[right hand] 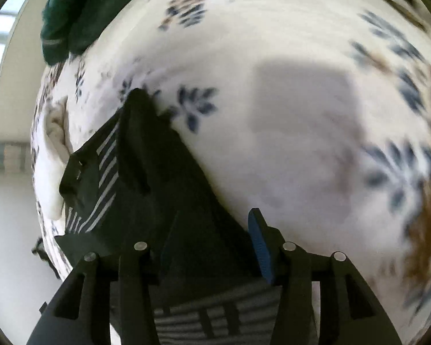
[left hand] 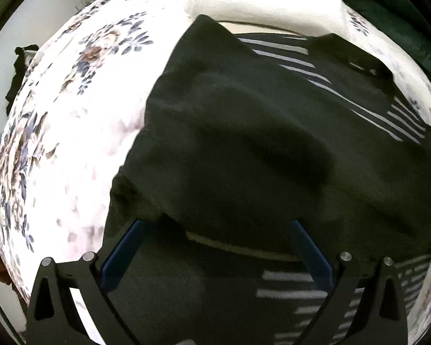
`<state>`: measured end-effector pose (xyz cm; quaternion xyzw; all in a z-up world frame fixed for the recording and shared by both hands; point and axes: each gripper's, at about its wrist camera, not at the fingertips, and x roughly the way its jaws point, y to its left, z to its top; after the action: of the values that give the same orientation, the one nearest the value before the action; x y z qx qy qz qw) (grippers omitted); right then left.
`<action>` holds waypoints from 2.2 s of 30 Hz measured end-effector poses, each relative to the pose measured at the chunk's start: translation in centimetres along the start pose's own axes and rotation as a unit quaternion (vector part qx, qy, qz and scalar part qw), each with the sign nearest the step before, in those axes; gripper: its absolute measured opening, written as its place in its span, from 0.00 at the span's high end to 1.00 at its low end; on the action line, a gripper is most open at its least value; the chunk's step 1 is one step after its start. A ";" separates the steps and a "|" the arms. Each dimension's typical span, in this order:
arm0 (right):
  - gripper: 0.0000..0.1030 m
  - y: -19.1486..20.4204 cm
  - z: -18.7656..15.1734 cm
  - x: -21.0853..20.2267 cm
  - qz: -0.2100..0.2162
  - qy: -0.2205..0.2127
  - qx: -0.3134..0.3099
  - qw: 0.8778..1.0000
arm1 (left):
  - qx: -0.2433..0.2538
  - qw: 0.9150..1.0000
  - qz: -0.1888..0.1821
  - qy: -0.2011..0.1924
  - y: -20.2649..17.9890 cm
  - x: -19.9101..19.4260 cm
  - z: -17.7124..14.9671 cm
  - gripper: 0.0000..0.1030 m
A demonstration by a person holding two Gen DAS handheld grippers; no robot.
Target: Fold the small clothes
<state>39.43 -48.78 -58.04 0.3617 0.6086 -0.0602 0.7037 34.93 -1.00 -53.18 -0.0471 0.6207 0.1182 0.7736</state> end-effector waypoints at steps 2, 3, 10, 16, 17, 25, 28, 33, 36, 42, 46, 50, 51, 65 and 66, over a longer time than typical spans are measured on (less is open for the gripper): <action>0.83 1.6 1.0 1.5 -0.016 0.017 -0.040 0.999 | -0.005 1.000 0.007 -0.008 0.1 0.9 1.1 0.00; 0.94 2.5 1.0 1.7 -0.024 0.009 -0.062 0.998 | -0.009 1.000 0.008 -0.012 1.2 0.8 0.8 0.00; 0.85 4.3 1.0 0.9 -0.068 0.015 -0.110 0.991 | -0.028 0.999 -0.003 -0.047 2.5 -2.5 -0.2 0.00; 0.62 1.3 -3.3 -8.3 -0.022 0.022 -0.033 0.999 | 0.031 0.997 -0.047 -0.054 1.1 -7.5 -4.4 0.00; 0.62 0.7 -4.6 -10.4 -0.026 0.026 -0.029 0.999 | 0.044 0.996 -0.052 -0.052 0.5 -8.2 -5.3 0.00; 0.50 -5.1 -10.9 -21.1 -0.054 0.076 -0.052 0.994 | 0.183 0.979 -0.085 -0.005 -8.7 -13.0 -17.4 0.00; 0.50 -6.6 -10.4 -21.5 -0.057 0.100 -0.066 0.991 | 0.209 0.974 -0.089 0.019 -13.2 -13.9 -22.9 0.00; 0.50 -8.3 -5.9 -18.2 -0.053 0.143 -0.128 0.980 | 0.217 0.973 -0.046 0.059 -21.8 -13.1 -31.0 0.00; 0.50 -8.8 -2.5 -15.2 -0.048 0.161 -0.160 0.973 | 0.231 0.971 0.001 0.058 -26.5 -10.8 -33.2 0.00; 0.50 -8.1 3.5 -9.4 -0.012 0.184 -0.200 0.962 | 0.193 0.978 0.031 0.069 -29.8 -4.5 -32.6 0.44; 0.50 -5.9 8.2 -5.4 0.049 0.187 -0.190 0.963 | 0.180 0.983 0.026 0.030 -29.4 -6.0 -32.5 0.81; 0.50 -1.5 12.3 -0.2 0.086 0.189 -0.194 0.959 | 0.181 0.983 0.024 0.020 -28.9 -7.4 -32.3 0.92; 0.50 -0.5 12.8 0.9 0.090 0.191 -0.194 0.958 | 0.177 0.984 0.022 0.019 -28.8 -7.8 -32.1 0.92; 0.94 8.2 13.9 7.5 0.061 0.160 -0.250 0.953 | 0.164 0.986 -0.001 0.022 -32.2 -9.5 -33.6 0.93; 0.94 8.1 14.6 7.2 0.055 0.152 -0.245 0.956 | 0.160 0.987 -0.002 0.025 -32.1 -9.2 -33.6 0.93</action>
<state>57.38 -48.79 -61.07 0.2159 0.6836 0.1855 0.6721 8.95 -40.57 -54.18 0.0729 0.6509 0.0152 0.7555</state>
